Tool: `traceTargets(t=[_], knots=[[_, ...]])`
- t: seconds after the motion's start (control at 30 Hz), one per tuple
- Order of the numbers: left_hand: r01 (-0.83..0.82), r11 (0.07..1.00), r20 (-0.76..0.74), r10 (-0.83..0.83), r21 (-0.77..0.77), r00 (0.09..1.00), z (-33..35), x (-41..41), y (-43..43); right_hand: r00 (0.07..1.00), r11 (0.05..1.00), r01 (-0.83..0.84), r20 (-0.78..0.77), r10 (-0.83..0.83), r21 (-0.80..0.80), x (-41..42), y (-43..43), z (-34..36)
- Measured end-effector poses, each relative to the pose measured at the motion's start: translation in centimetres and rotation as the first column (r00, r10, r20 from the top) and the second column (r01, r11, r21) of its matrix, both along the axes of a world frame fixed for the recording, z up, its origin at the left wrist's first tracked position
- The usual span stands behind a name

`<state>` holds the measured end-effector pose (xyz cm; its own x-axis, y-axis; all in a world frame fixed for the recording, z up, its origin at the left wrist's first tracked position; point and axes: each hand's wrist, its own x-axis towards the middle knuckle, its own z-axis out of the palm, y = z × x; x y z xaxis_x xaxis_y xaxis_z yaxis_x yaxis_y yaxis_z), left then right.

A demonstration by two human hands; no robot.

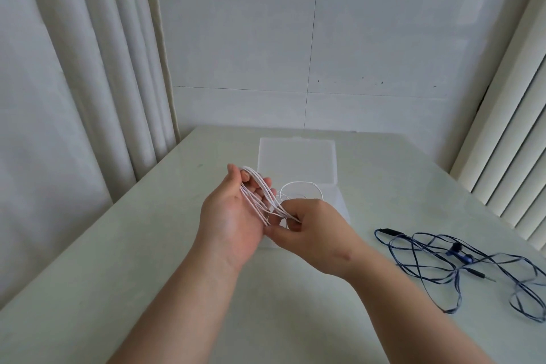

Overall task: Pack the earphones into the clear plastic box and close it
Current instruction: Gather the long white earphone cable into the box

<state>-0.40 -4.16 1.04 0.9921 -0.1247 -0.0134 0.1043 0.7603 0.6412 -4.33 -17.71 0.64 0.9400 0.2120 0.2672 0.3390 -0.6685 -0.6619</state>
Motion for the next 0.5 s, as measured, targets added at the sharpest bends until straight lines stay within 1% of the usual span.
traceTargets(t=[0.1, 0.17, 0.3, 0.37, 0.4, 0.43, 0.5], knots=[[0.026, 0.999, 0.031, -0.025, -0.022, 0.999, 0.0, 0.1, 0.0, 0.999, 1.000, 0.009, -0.033, -0.009, 0.007, 0.0, 0.0, 0.1], [0.023, 1.000, 0.052, -0.023, -0.006, 0.998, -0.2, 0.4, 0.2, 0.999, 0.999, 0.011, -0.042, -0.009, 0.039, -0.1, -0.2, 0.5], [-0.073, 0.994, 0.112, 0.063, 0.084, 0.992, -0.6, 0.6, 0.3, 1.000, 0.991, 0.015, -0.001, -0.015, 0.130, -0.1, -1.0, 1.5], [-0.115, 0.988, 0.149, 0.099, 0.102, 0.984, -0.5, 0.4, 0.3, 0.999, 0.973, 0.034, -0.018, -0.031, 0.230, -0.3, -1.3, 1.8], [-0.151, 0.978, 0.178, 0.125, 0.141, 0.976, -0.4, 0.3, 0.3, 0.998, 0.947, 0.057, -0.051, -0.043, 0.317, -0.4, -1.4, 2.0], [-0.206, 0.954, 0.209, 0.160, 0.216, 0.965, -0.3, 0.3, 0.4, 0.994, 0.905, 0.077, -0.098, -0.039, 0.418, -0.4, -1.6, 2.1], [-0.309, 0.876, 0.282, 0.211, 0.370, 0.936, -0.4, 0.4, 0.5, 0.984, 0.792, 0.087, -0.174, 0.025, 0.605, -0.4, -2.1, 2.3]])
